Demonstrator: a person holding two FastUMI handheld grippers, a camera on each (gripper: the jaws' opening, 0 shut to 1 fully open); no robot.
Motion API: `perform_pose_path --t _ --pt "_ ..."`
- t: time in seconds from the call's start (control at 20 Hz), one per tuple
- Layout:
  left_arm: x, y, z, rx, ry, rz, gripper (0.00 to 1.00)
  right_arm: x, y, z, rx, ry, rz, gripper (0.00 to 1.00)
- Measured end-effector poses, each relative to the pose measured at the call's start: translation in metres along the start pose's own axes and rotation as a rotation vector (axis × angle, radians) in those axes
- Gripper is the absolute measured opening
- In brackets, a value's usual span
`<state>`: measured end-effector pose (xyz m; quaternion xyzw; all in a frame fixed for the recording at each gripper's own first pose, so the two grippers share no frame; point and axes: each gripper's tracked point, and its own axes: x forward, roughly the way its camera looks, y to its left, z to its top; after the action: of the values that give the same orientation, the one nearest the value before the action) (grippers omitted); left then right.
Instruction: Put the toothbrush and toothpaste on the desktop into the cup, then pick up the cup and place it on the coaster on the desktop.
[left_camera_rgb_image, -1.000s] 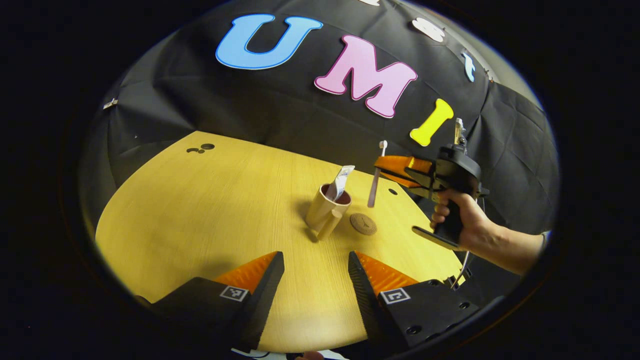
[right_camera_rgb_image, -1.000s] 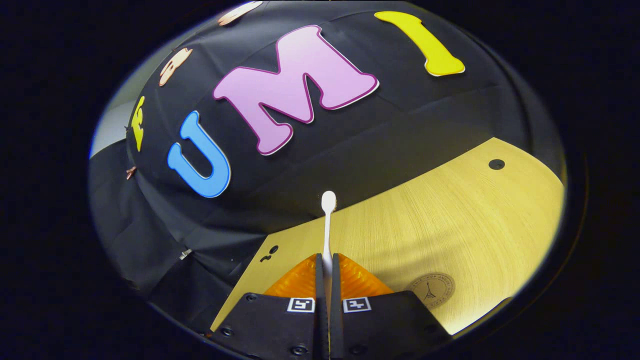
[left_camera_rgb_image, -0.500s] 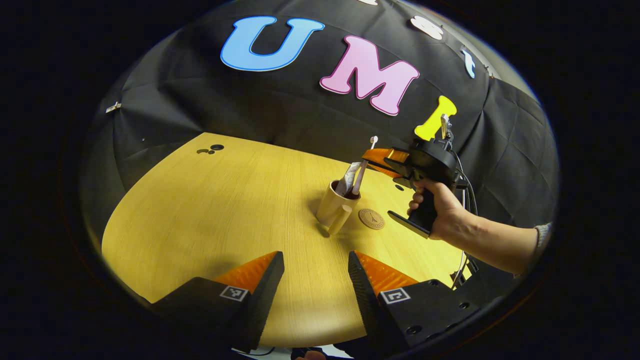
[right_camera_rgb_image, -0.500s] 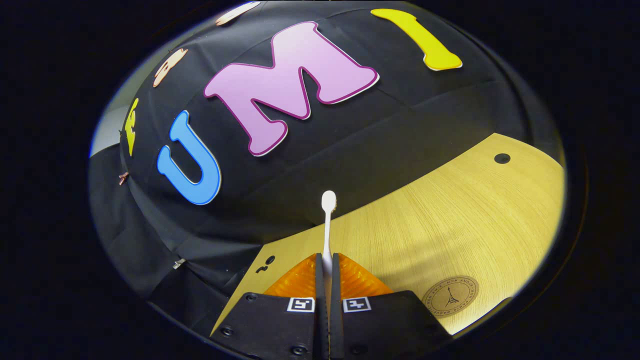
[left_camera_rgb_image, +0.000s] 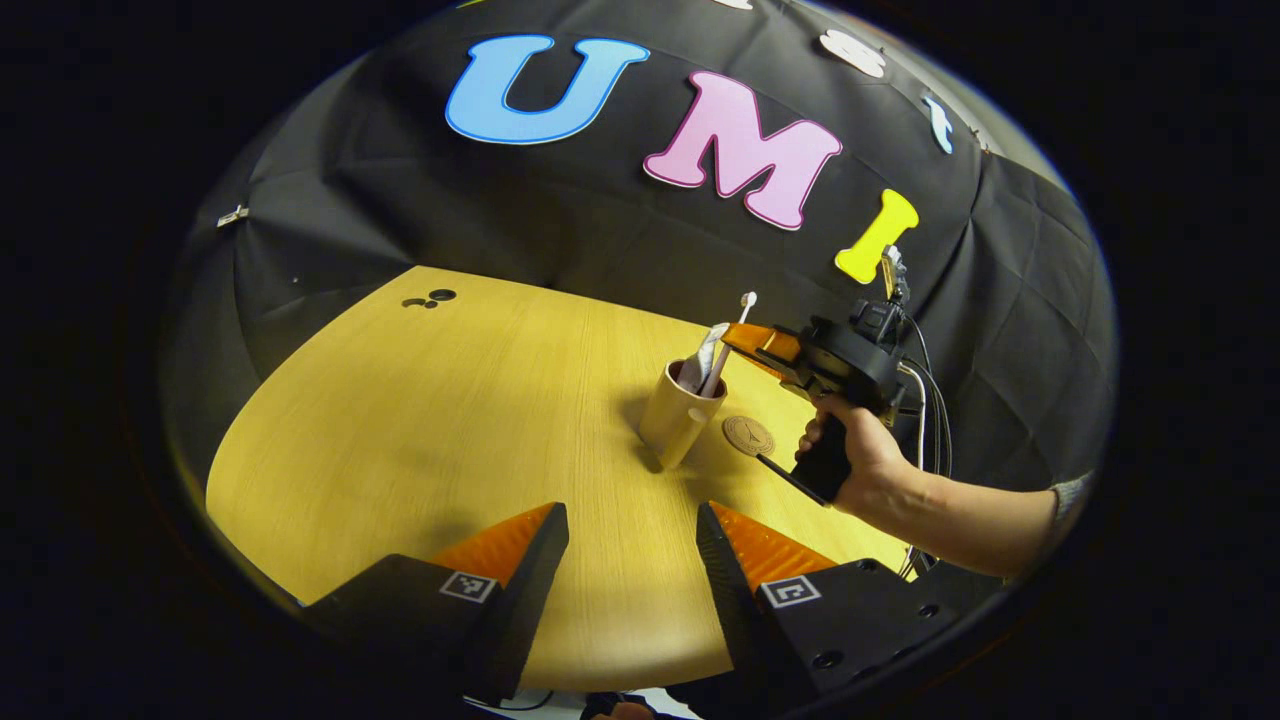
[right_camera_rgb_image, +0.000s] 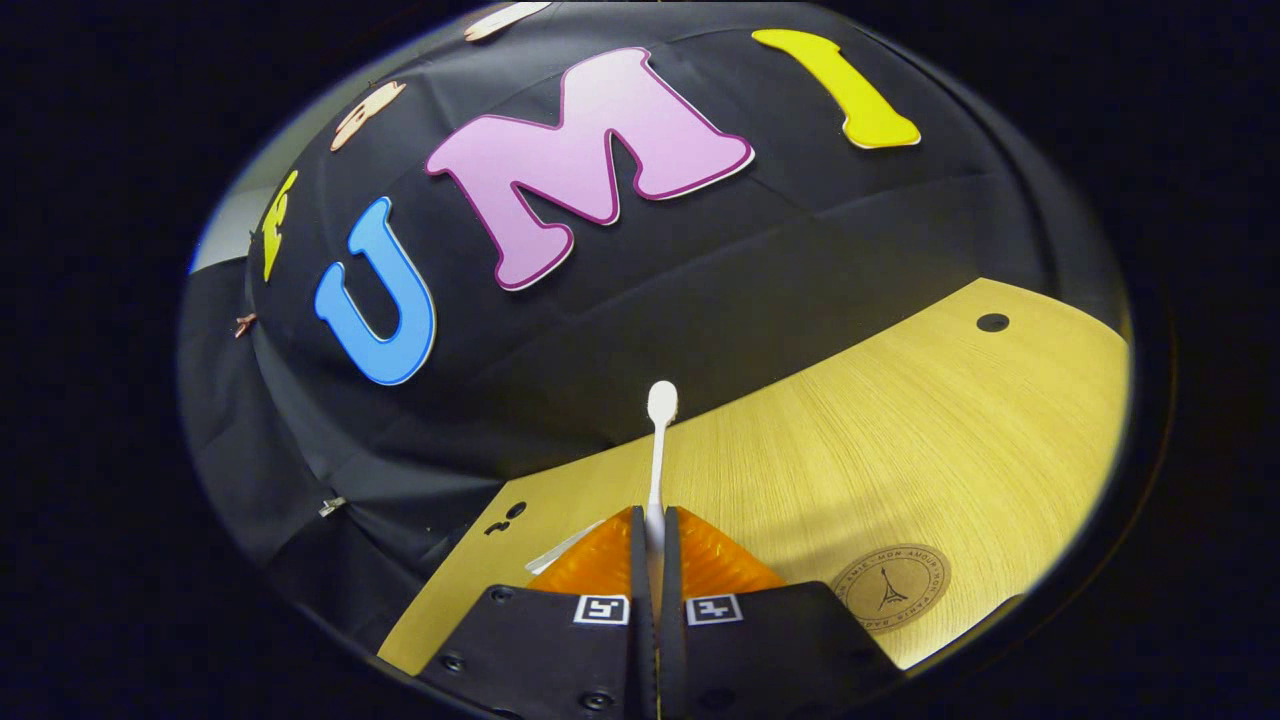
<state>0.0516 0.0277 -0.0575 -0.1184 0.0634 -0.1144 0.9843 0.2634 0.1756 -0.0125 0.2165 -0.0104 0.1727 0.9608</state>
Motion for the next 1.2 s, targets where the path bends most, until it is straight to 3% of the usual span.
perform_pose_path --t 0.4,0.55,0.7,0.75,0.9,0.95,1.2 --pt "0.010 -0.009 0.012 0.000 -0.020 0.003 0.81 -0.031 0.003 -0.027 -0.021 0.101 0.060 0.16" --pt "0.017 -0.015 0.015 0.018 -0.020 0.002 0.81 -0.053 -0.003 -0.036 -0.026 0.142 0.051 0.49" --pt "0.034 -0.022 0.019 0.043 -0.009 0.001 0.81 -0.075 -0.011 -0.042 -0.044 0.187 0.052 0.48" --pt "0.041 -0.026 0.019 0.056 0.004 -0.002 0.81 -0.083 -0.016 -0.045 -0.052 0.207 0.048 0.31" --pt "0.066 -0.031 0.014 0.103 0.068 0.002 0.81 -0.105 -0.030 -0.051 -0.068 0.269 0.043 0.38" --pt "0.075 -0.033 0.011 0.116 0.093 0.000 0.81 -0.112 -0.035 -0.053 -0.073 0.291 0.037 0.57" --pt "0.118 -0.038 0.012 0.176 0.193 0.022 0.81 -0.160 -0.063 -0.073 -0.093 0.415 0.017 0.57"
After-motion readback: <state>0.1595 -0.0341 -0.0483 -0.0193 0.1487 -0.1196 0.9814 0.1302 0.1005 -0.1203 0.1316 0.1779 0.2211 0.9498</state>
